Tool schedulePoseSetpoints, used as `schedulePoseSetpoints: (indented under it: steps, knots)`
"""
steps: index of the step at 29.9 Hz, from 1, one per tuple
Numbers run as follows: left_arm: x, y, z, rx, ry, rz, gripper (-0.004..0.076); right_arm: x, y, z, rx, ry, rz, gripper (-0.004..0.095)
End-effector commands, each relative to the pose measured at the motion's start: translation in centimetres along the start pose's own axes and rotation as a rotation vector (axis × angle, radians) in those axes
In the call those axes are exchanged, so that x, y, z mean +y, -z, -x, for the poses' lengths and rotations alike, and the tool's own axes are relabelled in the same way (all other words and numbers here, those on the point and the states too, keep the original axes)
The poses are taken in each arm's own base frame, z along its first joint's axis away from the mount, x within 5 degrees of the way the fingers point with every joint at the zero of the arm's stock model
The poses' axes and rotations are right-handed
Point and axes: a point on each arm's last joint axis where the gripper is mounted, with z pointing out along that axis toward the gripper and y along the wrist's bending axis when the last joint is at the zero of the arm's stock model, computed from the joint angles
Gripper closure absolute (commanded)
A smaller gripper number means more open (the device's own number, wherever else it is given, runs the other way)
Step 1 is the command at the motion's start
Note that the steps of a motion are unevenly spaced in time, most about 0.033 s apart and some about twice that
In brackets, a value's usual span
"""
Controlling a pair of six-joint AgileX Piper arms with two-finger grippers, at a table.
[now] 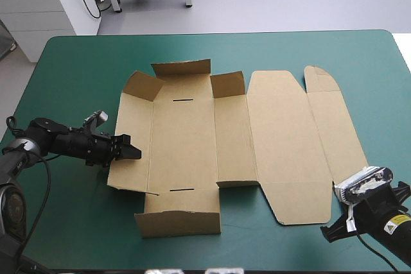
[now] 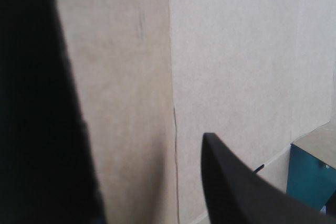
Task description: Fold the box
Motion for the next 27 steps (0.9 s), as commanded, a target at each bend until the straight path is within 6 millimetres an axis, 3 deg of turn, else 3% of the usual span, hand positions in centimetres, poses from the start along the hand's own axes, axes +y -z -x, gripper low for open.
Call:
schedulePoseSetpoints:
  steps: [1, 3, 8, 19, 23, 27]
  knots:
    - [-1.5, 0.8, 0.3, -0.035, -0.004, -0.054, 0.0628, -0.3, 0.4, 1.0, -0.07, 0.0, -0.029, 0.0923]
    - [-1.6, 0.8, 0.3, -0.03, -0.005, -0.057, 0.0731, -0.3, 0.4, 1.0, -0.07, 0.0, -0.029, 0.0923]
    - [-1.9, 0.8, -0.2, 0.014, -0.092, -0.098, 0.0729, -0.3, 0.4, 1.0, -0.069, 0.0, -0.028, 0.0923]
    - [-2.9, 0.9, 0.6, -0.058, -0.152, -0.169, 0.0729, -0.3, 0.4, 1.0, -0.069, 0.0, -0.028, 0.0923]
    - [-4.6, 1.5, 1.7, -0.055, -0.241, -0.149, 0.0731, -0.3, 0.4, 1.0, -0.069, 0.0, -0.028, 0.0923]
    - [-7.8, 2.8, 3.6, -0.078, -0.373, -0.104, 0.0731, -0.3, 0.4, 1.0, -0.068, 0.001, -0.03, 0.0923]
